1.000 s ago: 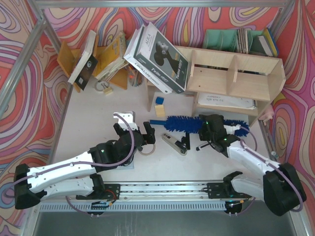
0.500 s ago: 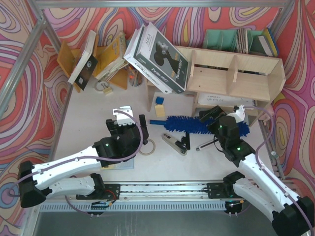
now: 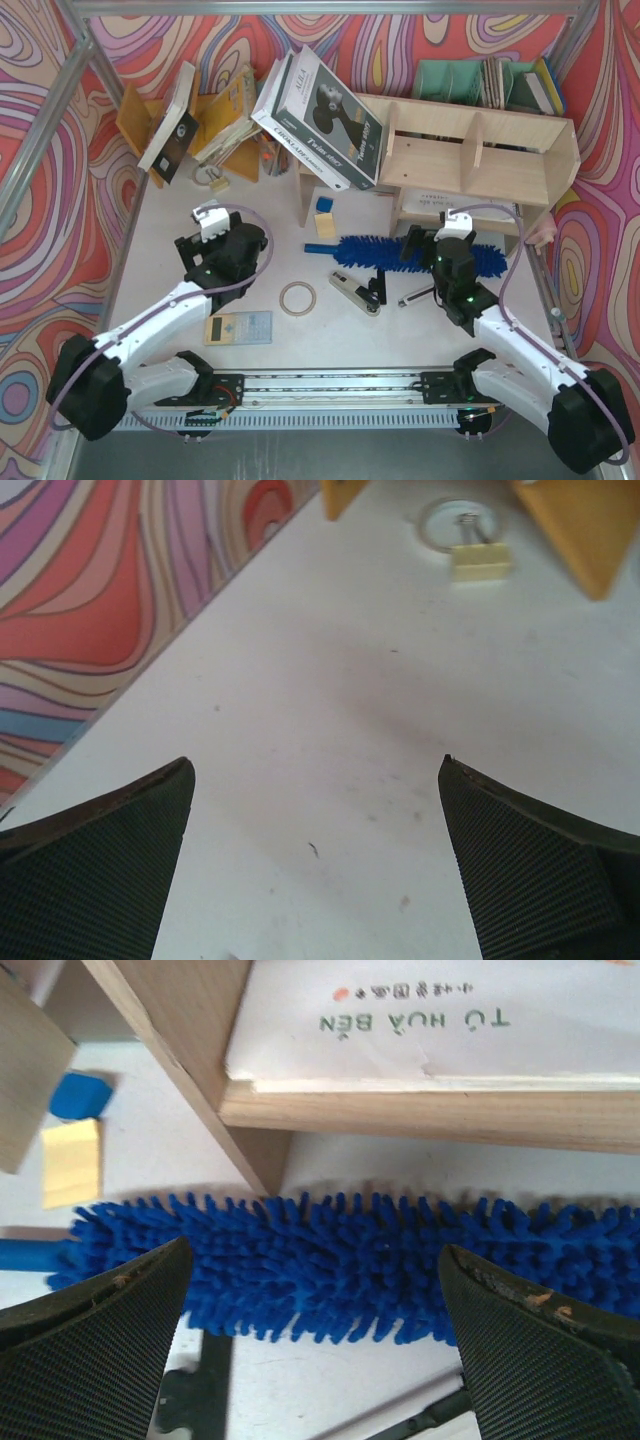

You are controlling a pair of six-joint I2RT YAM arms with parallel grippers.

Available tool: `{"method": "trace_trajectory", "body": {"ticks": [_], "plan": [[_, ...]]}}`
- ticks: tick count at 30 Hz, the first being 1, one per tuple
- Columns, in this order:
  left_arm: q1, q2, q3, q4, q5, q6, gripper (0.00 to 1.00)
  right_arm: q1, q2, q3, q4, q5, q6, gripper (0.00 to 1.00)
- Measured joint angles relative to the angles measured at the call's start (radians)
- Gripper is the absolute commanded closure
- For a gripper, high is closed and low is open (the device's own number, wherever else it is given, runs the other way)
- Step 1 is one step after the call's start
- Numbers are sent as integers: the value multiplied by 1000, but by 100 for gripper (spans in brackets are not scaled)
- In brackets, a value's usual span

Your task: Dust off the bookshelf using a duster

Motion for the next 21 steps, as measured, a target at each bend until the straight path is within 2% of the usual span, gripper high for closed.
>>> {"method": "trace_trajectory", "body": {"ticks": [3, 8, 14, 21], "plan": [[91, 58, -43, 123, 7, 63, 2, 0, 35, -43, 69, 33, -48, 1], [169, 161, -154, 417, 63, 238, 2, -4, 136, -92, 224, 82, -138, 1], [282, 266, -176, 737, 160, 421, 2, -27, 266, -139, 405, 100, -197, 1], [362, 301, -212, 866, 297, 504, 2, -79, 384, -182, 597, 53, -238, 1]]}}
